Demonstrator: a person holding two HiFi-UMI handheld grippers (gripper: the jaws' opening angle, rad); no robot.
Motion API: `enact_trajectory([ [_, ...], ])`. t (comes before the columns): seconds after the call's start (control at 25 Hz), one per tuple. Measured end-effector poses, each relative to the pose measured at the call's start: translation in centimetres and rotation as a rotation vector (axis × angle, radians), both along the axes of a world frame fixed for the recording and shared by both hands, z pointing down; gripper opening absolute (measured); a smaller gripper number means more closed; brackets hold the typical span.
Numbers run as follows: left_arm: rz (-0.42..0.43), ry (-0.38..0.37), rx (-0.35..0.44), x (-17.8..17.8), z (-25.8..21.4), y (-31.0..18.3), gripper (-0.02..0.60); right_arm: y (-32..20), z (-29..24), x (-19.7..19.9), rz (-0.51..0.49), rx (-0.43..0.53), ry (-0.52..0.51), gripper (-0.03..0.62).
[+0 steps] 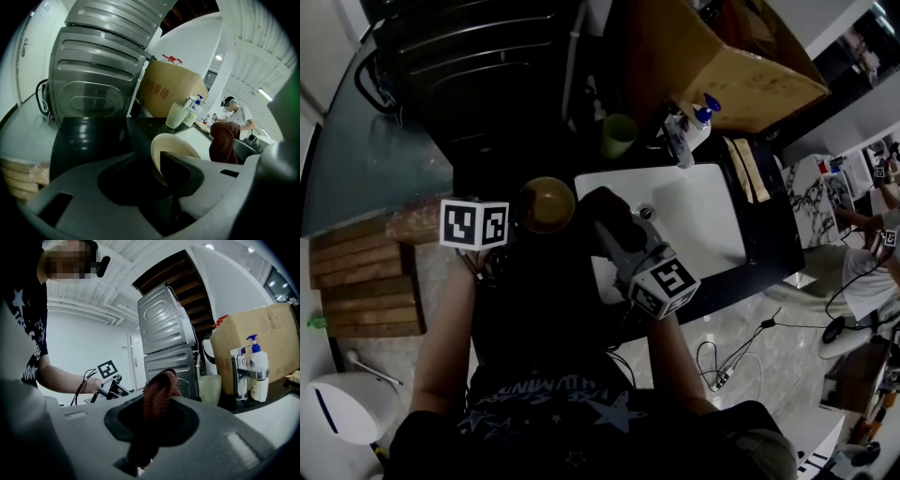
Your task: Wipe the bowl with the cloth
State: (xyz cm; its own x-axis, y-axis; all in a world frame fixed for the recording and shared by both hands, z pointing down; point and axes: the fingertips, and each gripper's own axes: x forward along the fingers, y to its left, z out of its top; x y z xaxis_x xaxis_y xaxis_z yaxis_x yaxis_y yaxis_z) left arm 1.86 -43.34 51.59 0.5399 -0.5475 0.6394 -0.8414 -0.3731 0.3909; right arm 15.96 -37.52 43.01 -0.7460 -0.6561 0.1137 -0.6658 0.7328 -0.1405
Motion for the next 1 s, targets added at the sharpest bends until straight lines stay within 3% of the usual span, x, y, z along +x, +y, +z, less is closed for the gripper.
enact_trajectory([
  [0.4,0.024,0.089,0.037,-3.0,-2.0,3.6,0.117,2.8,-1.7,-0.6,0.127,0.029,0.045,0.06],
  [1.0,0.244,0.18,0.081,-5.2,-4.9,12.3,0.114,12.5,-4.3,-4.7,0.325,0.071,0.082,0.06],
])
